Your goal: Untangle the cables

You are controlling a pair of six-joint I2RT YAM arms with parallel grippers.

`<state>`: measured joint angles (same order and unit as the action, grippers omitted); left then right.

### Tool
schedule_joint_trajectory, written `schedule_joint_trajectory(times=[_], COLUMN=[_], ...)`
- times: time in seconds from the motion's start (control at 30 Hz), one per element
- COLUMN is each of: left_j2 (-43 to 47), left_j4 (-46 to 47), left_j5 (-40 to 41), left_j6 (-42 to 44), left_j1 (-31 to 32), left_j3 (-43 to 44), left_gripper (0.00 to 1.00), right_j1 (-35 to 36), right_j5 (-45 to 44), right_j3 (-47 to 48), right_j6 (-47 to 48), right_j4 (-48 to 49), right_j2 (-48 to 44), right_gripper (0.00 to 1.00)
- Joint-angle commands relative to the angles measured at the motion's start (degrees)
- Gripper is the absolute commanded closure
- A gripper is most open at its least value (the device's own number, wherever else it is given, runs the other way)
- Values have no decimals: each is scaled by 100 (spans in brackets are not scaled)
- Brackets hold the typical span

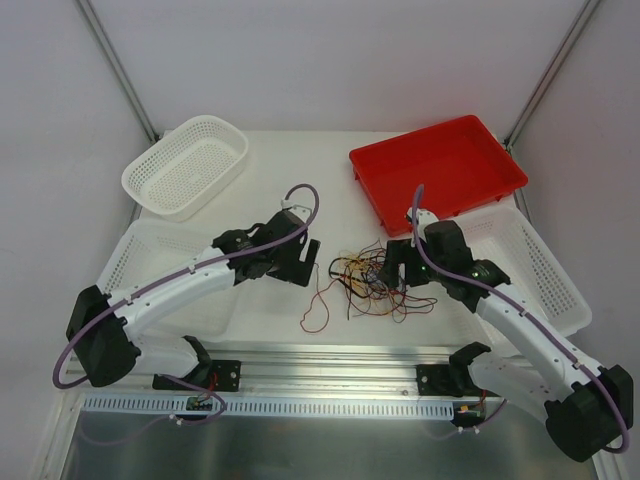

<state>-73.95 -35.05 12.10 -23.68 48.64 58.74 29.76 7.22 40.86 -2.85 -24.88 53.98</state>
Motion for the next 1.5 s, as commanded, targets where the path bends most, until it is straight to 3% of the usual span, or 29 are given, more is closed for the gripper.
schedule_joint_trajectory(times=[0.0,0.3,0.47,0.63,0.87,1.03,1.07,1.17,1.47], left_j2=[66,-1366,-2095,-2448,-3010,-3090,-3064,-2889,-1650], left_j4=[226,788,1184,1579,1799,1870,1887,1896,1879], left_j5=[-489,-428,-585,-735,-867,-797,-788,-771,-700], left_j6=[-189,-32,583,1119,1129,1006,997,945,734], left_j1=[171,576,629,629,629,629,629,629,629], left_j3=[252,515,674,595,542,375,297,173,-407], left_gripper=[19,29,35,43,55,72,84,100,100], right_j1=[65,188,197,188,188,197,188,215,645], right_j5=[139,104,51,-80,-133,-98,-90,-2,-256], right_j3=[124,62,10,-26,-122,-245,-254,-272,-26], right_j6=[153,153,188,241,241,215,206,189,110], right_j4=[-8,107,63,-34,-25,185,220,422,1046], right_j2=[-107,-63,-142,-273,-326,-300,-274,-81,886], right_gripper=[16,16,16,16,16,16,16,16,16])
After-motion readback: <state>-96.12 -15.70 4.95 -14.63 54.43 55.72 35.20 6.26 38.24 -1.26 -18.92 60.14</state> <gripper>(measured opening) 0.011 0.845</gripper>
